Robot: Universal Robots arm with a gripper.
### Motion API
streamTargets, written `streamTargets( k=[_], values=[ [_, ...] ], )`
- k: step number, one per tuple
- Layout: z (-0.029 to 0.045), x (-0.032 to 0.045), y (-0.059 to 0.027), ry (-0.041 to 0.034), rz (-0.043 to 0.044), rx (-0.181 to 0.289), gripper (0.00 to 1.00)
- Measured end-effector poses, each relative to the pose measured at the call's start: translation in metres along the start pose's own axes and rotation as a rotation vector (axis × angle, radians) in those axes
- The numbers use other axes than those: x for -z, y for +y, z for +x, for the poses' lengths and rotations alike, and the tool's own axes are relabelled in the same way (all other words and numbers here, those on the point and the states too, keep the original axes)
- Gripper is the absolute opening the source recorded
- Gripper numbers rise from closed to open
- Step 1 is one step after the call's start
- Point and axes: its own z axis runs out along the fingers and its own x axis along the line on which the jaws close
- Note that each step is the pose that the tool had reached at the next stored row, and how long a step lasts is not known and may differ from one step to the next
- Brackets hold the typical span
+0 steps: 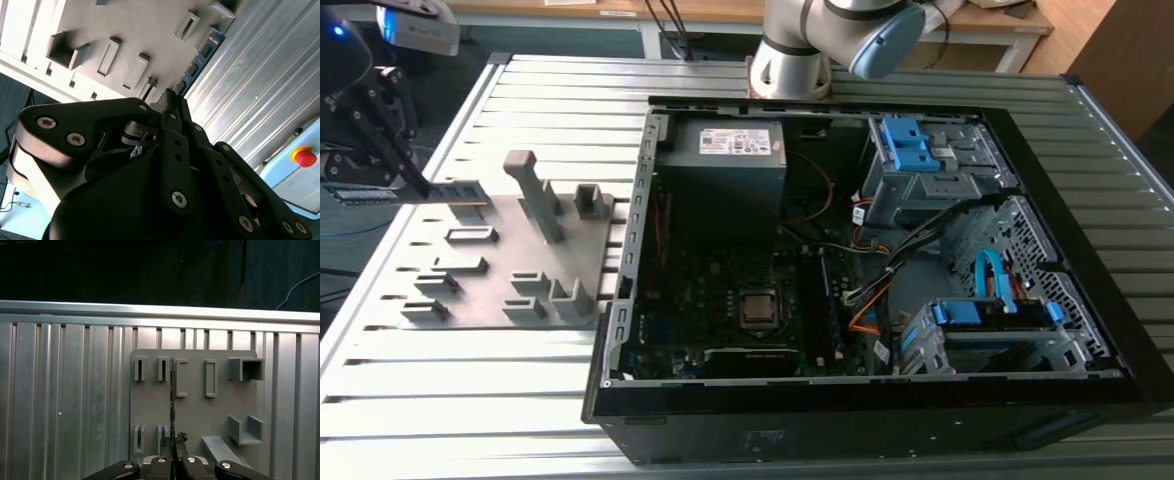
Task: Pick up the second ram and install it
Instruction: 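Pick up the second ram and move it above second insertion slot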
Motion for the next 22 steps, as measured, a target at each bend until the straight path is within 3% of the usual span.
streamTargets(
  k=[22],
  values=[
    [-0.0005, 0.0152, -0.0001, 0.0000, 0.0000, 0.000, 0.14]
  ],
)
